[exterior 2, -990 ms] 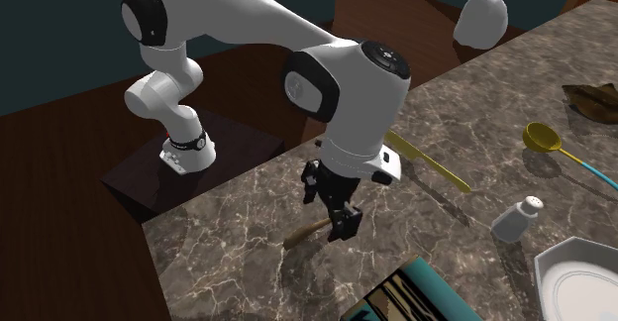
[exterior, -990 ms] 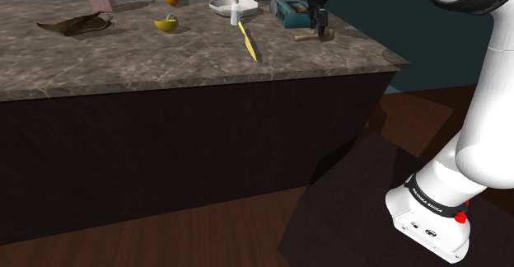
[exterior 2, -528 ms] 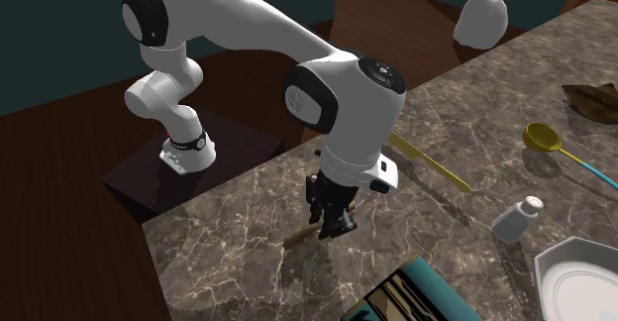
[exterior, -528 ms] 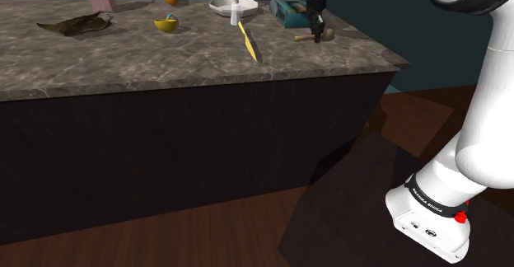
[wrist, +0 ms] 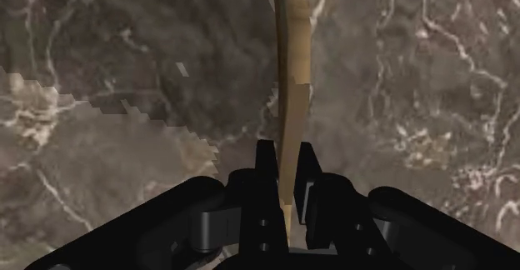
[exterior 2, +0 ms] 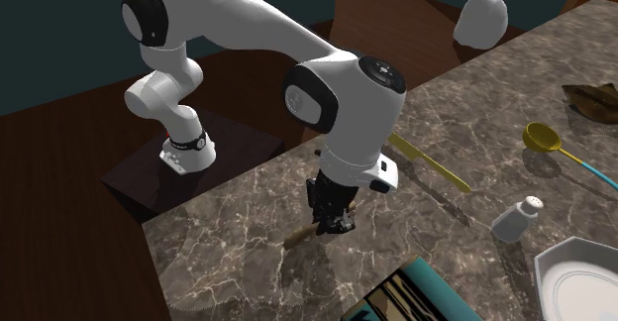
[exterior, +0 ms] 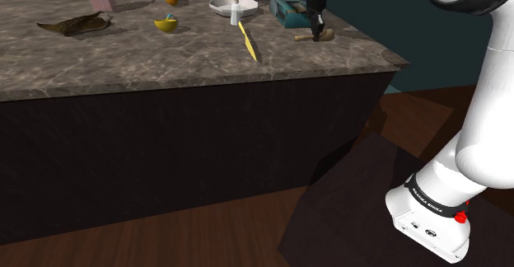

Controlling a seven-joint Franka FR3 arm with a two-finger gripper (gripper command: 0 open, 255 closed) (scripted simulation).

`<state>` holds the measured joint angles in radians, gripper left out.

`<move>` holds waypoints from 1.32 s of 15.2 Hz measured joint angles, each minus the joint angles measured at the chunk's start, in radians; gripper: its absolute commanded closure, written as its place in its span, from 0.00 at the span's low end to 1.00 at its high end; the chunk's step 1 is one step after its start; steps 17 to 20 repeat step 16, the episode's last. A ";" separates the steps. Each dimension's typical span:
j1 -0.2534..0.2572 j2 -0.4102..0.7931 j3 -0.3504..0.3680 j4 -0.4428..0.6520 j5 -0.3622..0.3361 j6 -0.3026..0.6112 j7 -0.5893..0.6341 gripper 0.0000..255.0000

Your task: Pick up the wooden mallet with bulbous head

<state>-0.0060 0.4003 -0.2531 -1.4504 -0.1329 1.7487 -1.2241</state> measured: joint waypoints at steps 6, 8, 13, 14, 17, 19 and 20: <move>0.000 0.003 0.000 0.063 0.002 -0.065 -0.010 1.00; -0.001 0.003 0.000 0.088 0.002 -0.089 -0.014 1.00; -0.005 0.005 -0.003 0.157 0.004 -0.154 -0.028 1.00; -0.006 0.010 -0.003 0.180 0.005 -0.172 -0.032 1.00; -0.006 0.015 -0.003 0.208 0.006 -0.196 -0.034 1.00; -0.006 0.015 -0.003 0.208 0.006 -0.196 -0.034 1.00; -0.006 0.015 -0.003 0.208 0.006 -0.196 -0.034 1.00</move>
